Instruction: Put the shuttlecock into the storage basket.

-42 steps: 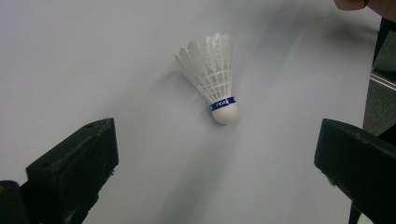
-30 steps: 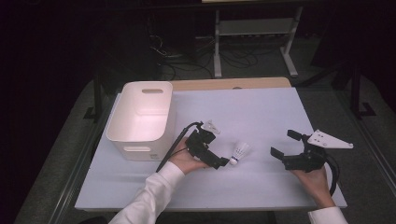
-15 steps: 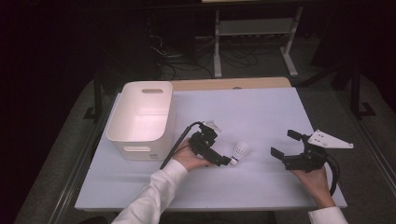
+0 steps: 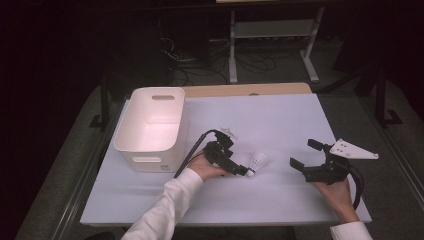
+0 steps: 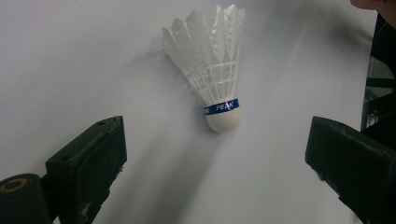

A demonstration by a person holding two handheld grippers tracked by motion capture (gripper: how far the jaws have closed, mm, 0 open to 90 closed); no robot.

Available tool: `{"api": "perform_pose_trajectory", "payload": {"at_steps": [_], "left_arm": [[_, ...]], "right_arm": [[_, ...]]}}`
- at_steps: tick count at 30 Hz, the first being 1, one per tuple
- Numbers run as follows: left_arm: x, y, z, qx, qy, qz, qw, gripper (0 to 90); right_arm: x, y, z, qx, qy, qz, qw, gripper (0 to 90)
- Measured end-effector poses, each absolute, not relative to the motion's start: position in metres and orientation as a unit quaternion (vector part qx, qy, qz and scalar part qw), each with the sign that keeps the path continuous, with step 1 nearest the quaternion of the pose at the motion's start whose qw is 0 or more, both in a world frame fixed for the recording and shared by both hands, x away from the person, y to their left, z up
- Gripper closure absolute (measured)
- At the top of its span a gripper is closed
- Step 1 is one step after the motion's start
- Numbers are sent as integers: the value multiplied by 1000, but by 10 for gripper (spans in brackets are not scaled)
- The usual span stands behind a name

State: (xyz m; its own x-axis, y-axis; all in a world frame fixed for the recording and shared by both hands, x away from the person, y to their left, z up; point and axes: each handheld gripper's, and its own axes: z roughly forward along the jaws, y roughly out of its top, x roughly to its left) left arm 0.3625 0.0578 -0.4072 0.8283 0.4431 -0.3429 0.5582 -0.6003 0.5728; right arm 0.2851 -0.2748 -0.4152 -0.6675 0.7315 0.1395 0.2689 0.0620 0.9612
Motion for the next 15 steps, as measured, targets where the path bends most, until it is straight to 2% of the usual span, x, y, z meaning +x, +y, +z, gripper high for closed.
{"api": "perform_pose_trajectory", "payload": {"at_steps": [15], "left_arm": [[371,46,-415,891,284,-101,339,64]], "right_arm": [[285,-275,-415,355,702,585,198,0]]}}
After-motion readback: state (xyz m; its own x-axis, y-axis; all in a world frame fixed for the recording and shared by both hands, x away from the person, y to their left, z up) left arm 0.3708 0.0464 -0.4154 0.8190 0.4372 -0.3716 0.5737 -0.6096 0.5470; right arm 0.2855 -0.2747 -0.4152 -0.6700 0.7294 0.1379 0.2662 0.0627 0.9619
